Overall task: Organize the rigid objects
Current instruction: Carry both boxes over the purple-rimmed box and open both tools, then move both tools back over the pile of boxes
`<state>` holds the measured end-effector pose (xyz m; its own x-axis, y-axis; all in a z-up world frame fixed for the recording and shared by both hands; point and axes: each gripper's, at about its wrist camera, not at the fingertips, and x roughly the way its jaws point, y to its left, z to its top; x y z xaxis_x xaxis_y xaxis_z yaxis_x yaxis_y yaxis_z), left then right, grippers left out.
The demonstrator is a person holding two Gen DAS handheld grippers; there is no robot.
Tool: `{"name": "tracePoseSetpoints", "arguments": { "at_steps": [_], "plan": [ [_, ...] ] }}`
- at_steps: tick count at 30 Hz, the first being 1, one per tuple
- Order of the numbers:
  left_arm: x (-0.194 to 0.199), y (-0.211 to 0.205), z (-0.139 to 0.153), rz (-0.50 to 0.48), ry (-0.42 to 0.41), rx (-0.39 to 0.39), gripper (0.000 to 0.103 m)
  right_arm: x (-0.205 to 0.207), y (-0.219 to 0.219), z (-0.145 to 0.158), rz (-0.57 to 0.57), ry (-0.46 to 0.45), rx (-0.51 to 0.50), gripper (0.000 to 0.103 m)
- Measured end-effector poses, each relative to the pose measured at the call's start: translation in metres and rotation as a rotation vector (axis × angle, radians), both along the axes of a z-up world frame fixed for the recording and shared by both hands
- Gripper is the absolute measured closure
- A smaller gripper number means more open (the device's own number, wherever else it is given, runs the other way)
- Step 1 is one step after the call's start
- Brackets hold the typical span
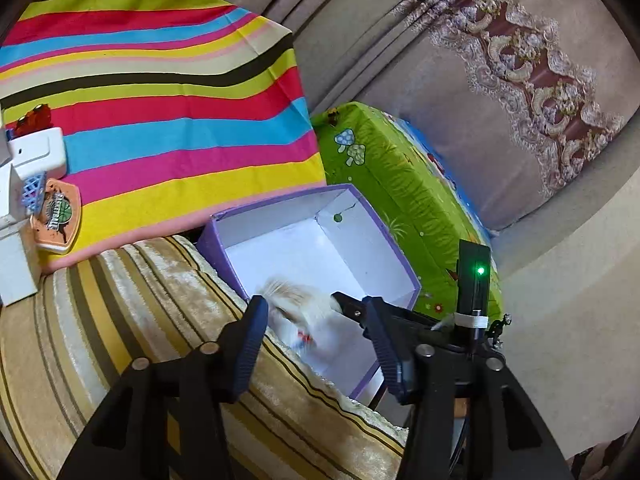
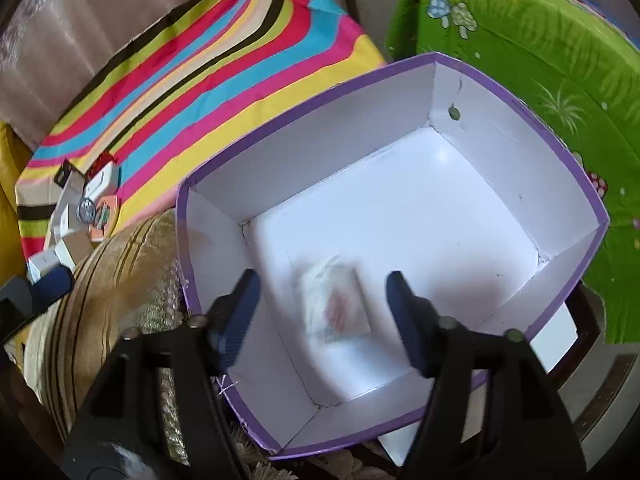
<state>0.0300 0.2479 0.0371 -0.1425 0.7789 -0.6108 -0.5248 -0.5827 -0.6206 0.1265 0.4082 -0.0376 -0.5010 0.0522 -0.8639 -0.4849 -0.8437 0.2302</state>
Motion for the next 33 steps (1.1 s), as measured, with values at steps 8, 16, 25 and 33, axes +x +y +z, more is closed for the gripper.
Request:
{"name": "tracePoseSetpoints", "arguments": {
  "at_steps": [8, 16, 25, 33],
  "plan": [
    [-0.002, -0.034, 0.000, 0.122, 0.002, -0.012, 0.047, -0.001, -0.008, 0.019, 0.003, 0.053, -0.007, 0.027],
    [0.000, -0.093, 0.018, 0.257, 0.036, -0.008, 0.045, -0.015, -0.053, 0.043, 0.134, 0.088, 0.046, 0.024],
    [0.002, -0.189, 0.004, 0.565, -0.030, 0.042, 0.045, -0.032, -0.101, 0.048, 0.244, 0.117, 0.025, 0.021],
    [-0.011, -0.202, -0.013, 0.626, -0.112, 0.077, 0.046, -0.045, -0.133, 0.048, 0.305, 0.109, 0.085, 0.019]
  ]
}}
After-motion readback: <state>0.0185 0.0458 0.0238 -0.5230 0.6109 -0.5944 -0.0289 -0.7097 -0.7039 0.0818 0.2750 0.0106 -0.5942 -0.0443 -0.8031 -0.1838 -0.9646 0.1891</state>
